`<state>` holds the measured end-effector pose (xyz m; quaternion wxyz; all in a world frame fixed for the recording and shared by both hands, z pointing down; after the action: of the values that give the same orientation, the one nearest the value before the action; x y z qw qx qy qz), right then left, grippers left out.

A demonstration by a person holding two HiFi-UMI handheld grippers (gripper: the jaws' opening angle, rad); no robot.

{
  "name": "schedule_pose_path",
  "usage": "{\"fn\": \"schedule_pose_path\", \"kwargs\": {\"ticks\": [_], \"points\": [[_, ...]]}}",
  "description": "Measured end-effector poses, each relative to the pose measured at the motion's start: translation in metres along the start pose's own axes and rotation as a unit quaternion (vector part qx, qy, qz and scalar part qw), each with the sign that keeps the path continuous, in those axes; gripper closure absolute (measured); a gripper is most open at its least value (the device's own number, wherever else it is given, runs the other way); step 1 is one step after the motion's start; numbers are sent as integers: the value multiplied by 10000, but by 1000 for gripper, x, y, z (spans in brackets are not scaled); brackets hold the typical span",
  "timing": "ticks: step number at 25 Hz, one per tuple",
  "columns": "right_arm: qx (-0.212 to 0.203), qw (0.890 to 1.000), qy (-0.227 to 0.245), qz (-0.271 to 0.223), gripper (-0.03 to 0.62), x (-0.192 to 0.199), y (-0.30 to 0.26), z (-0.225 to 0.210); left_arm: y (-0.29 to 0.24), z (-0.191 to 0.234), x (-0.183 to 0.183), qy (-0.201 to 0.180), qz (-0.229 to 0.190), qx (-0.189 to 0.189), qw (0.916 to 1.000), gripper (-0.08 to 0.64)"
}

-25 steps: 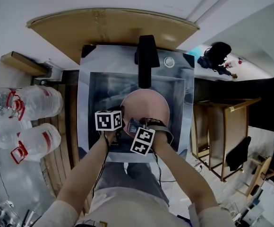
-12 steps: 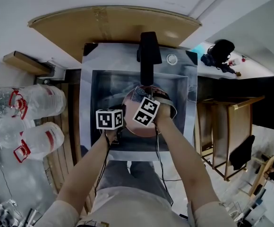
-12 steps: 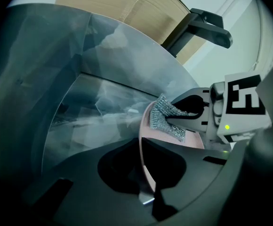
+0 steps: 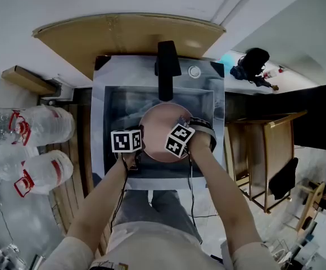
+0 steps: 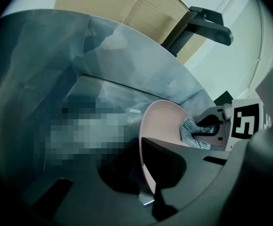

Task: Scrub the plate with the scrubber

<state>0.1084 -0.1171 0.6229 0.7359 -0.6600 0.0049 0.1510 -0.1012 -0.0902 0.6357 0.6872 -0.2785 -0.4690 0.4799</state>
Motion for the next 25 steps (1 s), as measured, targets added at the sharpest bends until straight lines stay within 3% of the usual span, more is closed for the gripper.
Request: {"fn": "schedule_pose_path", "kwargs": {"ticks": [4,6,8,11,14,15,18,20,23,25], "points": [[-405,9988,-92,-259,483,-1,9,31,0,-2,1,-5,-9,-99,10000,531],[-720,9945,-314,-694,480,-6,16,46,1,-2,2,50,20,-150,9999,519],[-1011,9835,-553,-1396,469,-13,26,59,3,-2,3,92,122,-220,9996,518],[-1388,9528,-1180,-2431,468,-15,42,68,8,-3,3,-25,248,-327,9992,518],[-1620,9078,-2145,-3220,474,-8,62,64,19,-2,2,-242,222,-409,9986,515],[-1547,8959,-2362,-3430,479,-4,71,61,25,-3,1,-305,188,-416,9985,515],[-922,8792,-2583,-3896,482,11,100,48,46,-7,-7,-488,-52,-368,9981,515],[-592,8597,-2801,-4231,482,22,122,39,64,-14,-16,-920,-347,-308,9947,515],[-158,8282,-3062,-4691,482,39,159,30,105,-36,-31,-2096,-927,-370,9727,515],[128,8090,-3133,-4972,483,50,189,24,133,-49,-43,-2402,-1299,-319,9615,517]]}}
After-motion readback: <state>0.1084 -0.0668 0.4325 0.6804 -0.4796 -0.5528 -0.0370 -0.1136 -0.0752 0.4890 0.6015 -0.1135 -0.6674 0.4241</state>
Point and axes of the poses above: the fingertips, and each gripper's own axes: y backward along the fingers, z to its left, x out of its underside, the point moved 10 cm from there along y, backward along the fingers, and after that the axes turned 5 degrees about -x, right-handed, at the moved point
